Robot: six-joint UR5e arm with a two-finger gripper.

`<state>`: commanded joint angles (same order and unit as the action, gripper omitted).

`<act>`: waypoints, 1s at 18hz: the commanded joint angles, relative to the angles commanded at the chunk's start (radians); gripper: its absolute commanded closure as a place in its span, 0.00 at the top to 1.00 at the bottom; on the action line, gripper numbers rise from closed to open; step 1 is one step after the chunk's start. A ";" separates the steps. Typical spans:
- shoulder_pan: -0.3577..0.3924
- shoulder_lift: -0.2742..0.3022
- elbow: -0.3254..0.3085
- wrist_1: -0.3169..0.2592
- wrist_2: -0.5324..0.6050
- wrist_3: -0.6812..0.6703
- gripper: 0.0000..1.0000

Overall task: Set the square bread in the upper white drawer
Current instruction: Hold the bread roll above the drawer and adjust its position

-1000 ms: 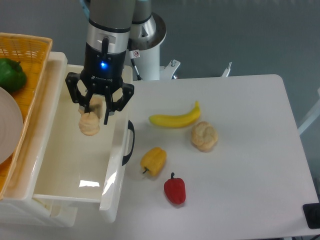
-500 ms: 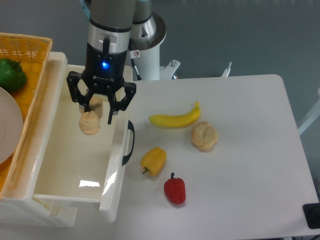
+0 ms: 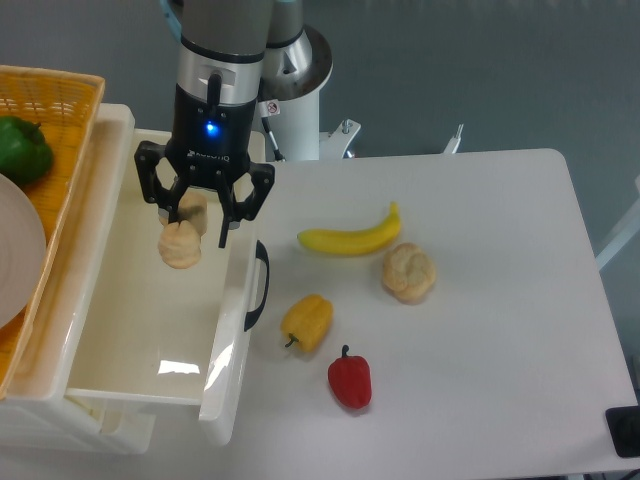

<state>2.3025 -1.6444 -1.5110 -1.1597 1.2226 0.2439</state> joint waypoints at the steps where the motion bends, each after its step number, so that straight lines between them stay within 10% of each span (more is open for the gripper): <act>1: 0.000 -0.002 0.000 0.000 0.002 0.003 0.69; 2: 0.002 -0.002 0.000 0.000 0.002 0.005 1.00; 18: 0.011 -0.014 -0.022 0.003 0.002 -0.005 1.00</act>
<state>2.3132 -1.6582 -1.5325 -1.1566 1.2241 0.2393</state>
